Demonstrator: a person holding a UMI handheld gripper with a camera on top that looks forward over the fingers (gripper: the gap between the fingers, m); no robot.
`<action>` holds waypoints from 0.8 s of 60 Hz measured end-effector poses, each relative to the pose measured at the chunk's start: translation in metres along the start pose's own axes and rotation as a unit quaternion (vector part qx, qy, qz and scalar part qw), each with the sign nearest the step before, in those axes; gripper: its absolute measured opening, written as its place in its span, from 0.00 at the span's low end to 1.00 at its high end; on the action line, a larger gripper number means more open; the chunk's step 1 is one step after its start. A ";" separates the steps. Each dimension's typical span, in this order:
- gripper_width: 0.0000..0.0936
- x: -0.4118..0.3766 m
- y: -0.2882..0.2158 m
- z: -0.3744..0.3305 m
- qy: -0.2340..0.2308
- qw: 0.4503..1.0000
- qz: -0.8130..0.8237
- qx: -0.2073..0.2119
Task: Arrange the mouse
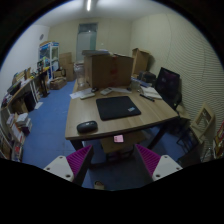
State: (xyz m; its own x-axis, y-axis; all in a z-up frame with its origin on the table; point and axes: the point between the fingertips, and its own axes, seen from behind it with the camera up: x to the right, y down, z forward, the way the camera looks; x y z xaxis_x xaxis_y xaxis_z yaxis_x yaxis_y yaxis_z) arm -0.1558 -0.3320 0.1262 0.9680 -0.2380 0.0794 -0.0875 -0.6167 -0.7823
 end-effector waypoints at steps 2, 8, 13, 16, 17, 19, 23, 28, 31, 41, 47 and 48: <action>0.89 -0.005 0.000 0.003 -0.008 1.000 0.001 0.002; 0.89 -0.031 -0.001 0.022 -0.032 0.999 0.001 0.004; 0.90 -0.046 0.000 0.035 -0.050 0.999 -0.004 -0.001; 0.90 -0.059 0.000 0.057 -0.065 0.998 -0.006 -0.002; 0.89 -0.063 0.000 0.062 -0.071 0.997 -0.006 -0.003; 0.90 -0.073 -0.001 0.072 -0.084 0.996 -0.006 -0.004; 0.89 -0.096 -0.003 0.089 -0.110 0.994 0.004 -0.006; 0.89 -0.125 0.006 0.116 -0.144 0.989 0.027 -0.026; 0.88 -0.137 0.008 0.135 -0.154 0.987 0.032 -0.033; 0.88 -0.154 0.011 0.177 -0.172 0.984 0.014 -0.047; 0.91 -0.154 0.013 0.190 -0.164 0.984 0.016 -0.062; 0.85 -0.153 0.012 0.191 -0.162 0.985 0.014 -0.060</action>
State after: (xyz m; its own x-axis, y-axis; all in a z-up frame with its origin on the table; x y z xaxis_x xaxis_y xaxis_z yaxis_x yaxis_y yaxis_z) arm -0.2604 -0.1591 -0.0133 0.9874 -0.0162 -0.1573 -0.1232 -0.7025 -0.7009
